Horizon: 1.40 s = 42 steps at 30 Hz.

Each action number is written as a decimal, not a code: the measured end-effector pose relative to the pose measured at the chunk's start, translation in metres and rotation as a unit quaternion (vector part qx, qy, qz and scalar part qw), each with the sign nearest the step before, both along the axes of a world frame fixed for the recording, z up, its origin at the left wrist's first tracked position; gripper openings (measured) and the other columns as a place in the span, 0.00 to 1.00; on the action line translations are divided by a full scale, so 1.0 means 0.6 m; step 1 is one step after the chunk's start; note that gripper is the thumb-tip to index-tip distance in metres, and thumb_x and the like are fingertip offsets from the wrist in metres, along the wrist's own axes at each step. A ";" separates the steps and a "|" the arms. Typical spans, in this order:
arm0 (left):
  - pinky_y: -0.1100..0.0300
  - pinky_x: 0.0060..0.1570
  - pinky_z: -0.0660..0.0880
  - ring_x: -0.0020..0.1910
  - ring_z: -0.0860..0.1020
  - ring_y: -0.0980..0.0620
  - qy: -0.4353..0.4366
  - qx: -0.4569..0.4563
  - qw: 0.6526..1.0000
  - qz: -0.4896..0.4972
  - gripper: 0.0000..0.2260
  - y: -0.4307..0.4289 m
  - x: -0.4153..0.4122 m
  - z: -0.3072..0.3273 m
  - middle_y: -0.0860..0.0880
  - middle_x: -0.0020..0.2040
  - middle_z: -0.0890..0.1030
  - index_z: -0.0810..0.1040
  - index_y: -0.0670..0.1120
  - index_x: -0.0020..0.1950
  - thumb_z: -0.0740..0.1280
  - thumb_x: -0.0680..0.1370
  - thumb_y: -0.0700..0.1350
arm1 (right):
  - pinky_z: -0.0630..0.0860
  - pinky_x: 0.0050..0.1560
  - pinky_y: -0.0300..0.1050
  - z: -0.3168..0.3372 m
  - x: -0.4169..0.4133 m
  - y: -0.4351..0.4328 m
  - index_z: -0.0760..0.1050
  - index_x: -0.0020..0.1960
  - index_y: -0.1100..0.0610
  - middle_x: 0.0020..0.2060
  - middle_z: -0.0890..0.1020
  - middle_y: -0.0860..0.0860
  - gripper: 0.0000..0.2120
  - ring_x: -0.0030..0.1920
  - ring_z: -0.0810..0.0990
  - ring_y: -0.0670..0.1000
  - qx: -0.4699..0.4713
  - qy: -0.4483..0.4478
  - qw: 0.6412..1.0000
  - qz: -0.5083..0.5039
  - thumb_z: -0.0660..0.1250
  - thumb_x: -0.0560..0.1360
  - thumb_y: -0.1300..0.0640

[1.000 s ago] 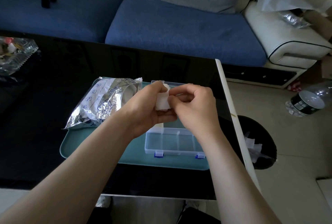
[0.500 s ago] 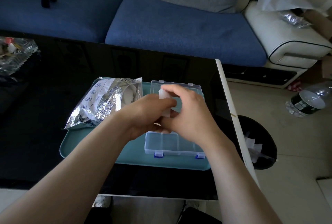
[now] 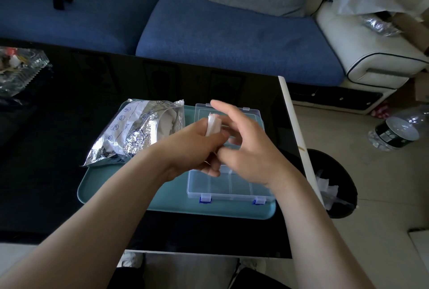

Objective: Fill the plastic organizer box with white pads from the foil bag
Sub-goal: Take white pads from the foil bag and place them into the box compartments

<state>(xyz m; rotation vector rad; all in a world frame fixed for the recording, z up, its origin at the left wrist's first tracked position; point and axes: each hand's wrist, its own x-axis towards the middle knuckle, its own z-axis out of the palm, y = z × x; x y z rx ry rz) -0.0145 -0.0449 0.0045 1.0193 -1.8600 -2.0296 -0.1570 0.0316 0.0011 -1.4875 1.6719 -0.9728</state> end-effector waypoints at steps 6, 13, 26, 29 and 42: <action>0.57 0.39 0.80 0.33 0.75 0.51 -0.028 -0.074 0.997 0.013 0.08 -0.012 0.008 -0.009 0.48 0.39 0.82 0.80 0.44 0.53 0.61 0.85 0.41 | 0.81 0.54 0.53 -0.011 0.003 -0.012 0.74 0.75 0.43 0.52 0.84 0.55 0.23 0.48 0.82 0.53 -0.011 -0.002 1.000 -0.027 0.59 0.84 0.61; 0.59 0.37 0.76 0.35 0.76 0.54 -0.064 -0.149 0.987 -0.002 0.10 -0.015 0.014 -0.018 0.46 0.42 0.85 0.84 0.49 0.56 0.66 0.80 0.38 | 0.84 0.60 0.51 -0.025 0.004 -0.020 0.83 0.66 0.51 0.55 0.88 0.45 0.14 0.56 0.86 0.43 -0.088 -0.004 0.993 -0.081 0.70 0.82 0.62; 0.53 0.39 0.81 0.35 0.82 0.47 -0.068 0.032 0.996 0.055 0.09 -0.013 0.019 0.002 0.44 0.41 0.84 0.78 0.44 0.50 0.65 0.84 0.48 | 0.77 0.66 0.42 -0.006 0.017 -0.010 0.68 0.77 0.36 0.71 0.75 0.40 0.40 0.72 0.72 0.41 -0.015 0.059 0.998 -0.005 0.77 0.72 0.60; 0.51 0.44 0.79 0.38 0.81 0.47 -0.043 0.034 0.998 0.039 0.08 -0.012 0.018 0.004 0.45 0.40 0.84 0.79 0.47 0.47 0.65 0.84 0.47 | 0.74 0.60 0.28 -0.008 0.024 -0.010 0.69 0.78 0.41 0.67 0.78 0.39 0.45 0.67 0.75 0.38 -0.019 0.080 0.997 0.005 0.85 0.66 0.54; 0.45 0.50 0.82 0.40 0.83 0.40 0.032 0.091 0.995 0.029 0.30 -0.011 0.014 -0.002 0.38 0.45 0.83 0.80 0.47 0.58 0.48 0.85 0.68 | 0.82 0.57 0.48 -0.005 0.016 -0.010 0.80 0.67 0.47 0.51 0.86 0.46 0.27 0.54 0.83 0.46 -0.082 0.090 0.991 -0.058 0.80 0.69 0.49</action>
